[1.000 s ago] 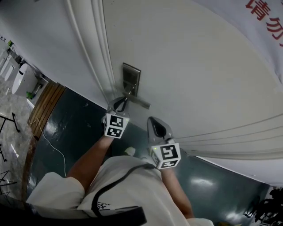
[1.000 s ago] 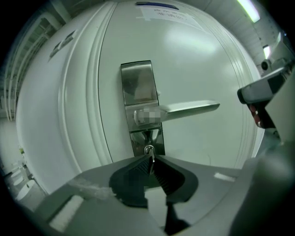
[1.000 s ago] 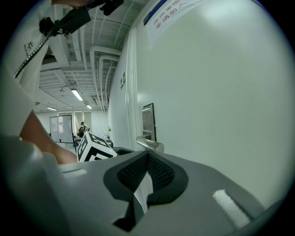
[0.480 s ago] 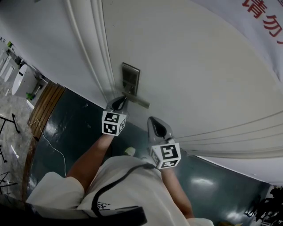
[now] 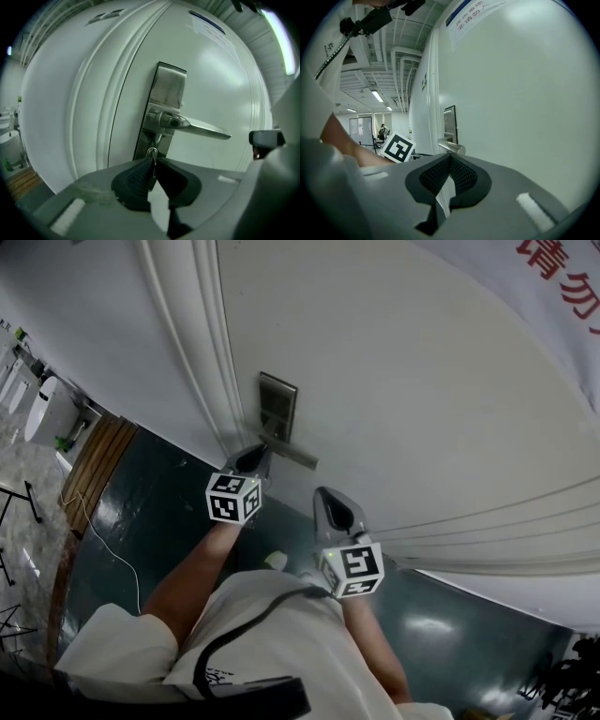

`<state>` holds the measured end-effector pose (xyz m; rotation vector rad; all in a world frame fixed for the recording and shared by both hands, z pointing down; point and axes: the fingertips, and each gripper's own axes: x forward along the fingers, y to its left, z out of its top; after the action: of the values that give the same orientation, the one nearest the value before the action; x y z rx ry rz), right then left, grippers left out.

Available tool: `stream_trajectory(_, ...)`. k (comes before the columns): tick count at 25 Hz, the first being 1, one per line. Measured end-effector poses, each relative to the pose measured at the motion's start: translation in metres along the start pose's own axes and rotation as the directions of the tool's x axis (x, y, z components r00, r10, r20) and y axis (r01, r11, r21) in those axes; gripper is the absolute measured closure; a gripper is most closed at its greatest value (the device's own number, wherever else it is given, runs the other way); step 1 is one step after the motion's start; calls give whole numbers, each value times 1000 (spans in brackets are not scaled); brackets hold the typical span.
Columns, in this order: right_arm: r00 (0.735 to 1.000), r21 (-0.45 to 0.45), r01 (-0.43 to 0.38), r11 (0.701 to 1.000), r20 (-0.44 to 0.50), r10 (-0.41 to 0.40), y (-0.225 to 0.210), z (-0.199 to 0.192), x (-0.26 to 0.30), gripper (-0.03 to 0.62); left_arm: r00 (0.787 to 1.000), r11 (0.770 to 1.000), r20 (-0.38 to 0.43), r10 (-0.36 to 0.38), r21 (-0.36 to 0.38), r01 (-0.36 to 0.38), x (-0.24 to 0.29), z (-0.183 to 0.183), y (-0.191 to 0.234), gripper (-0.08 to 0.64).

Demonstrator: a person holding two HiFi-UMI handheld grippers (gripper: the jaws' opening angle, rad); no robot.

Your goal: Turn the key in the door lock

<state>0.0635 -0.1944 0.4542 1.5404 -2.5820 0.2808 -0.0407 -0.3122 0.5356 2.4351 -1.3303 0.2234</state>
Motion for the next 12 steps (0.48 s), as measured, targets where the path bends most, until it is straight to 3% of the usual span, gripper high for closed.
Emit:
stream_trajectory(8, 1000, -1, -1, 1000, 4, 1, 0, 2, 4, 584, 997, 978, 28, -77, -193, 81, 1, -2, 2, 534)
stream_trajectory(10, 1000, 1, -1, 1000, 1, 1, 1, 1, 4, 584, 994, 960, 42, -97, -260, 104, 1, -3, 3, 534)
stream_trajectory(12, 1000, -1, -1, 1000, 1, 1, 0, 0, 5, 584, 990, 927, 63, -125, -347, 139, 1, -4, 5, 535)
